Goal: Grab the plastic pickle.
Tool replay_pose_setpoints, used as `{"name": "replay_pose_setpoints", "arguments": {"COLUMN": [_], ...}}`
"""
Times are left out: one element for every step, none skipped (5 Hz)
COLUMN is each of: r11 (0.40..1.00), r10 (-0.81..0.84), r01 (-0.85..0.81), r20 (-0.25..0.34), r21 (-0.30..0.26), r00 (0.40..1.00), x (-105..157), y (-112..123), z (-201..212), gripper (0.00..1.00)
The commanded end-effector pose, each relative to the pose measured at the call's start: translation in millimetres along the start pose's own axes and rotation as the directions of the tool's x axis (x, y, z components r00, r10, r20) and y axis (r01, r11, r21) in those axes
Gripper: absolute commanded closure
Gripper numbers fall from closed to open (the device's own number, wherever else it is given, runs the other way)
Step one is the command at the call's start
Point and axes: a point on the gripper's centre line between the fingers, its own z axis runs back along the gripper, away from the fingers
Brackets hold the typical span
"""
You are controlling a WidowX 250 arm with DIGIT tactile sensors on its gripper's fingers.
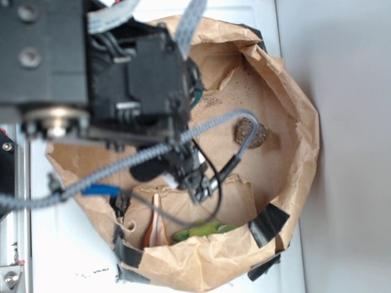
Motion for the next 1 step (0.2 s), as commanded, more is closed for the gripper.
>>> {"name": "replay_pose_setpoints", "arguments": {"r11": [0.993], "r10": [-0.113], "r01": [0.116], "r20": [0.196], "r21": [-0.002], "r00": [0.974], "x": [3.2], "y": [23.8], "z": [30.4], "gripper": [1.00]}}
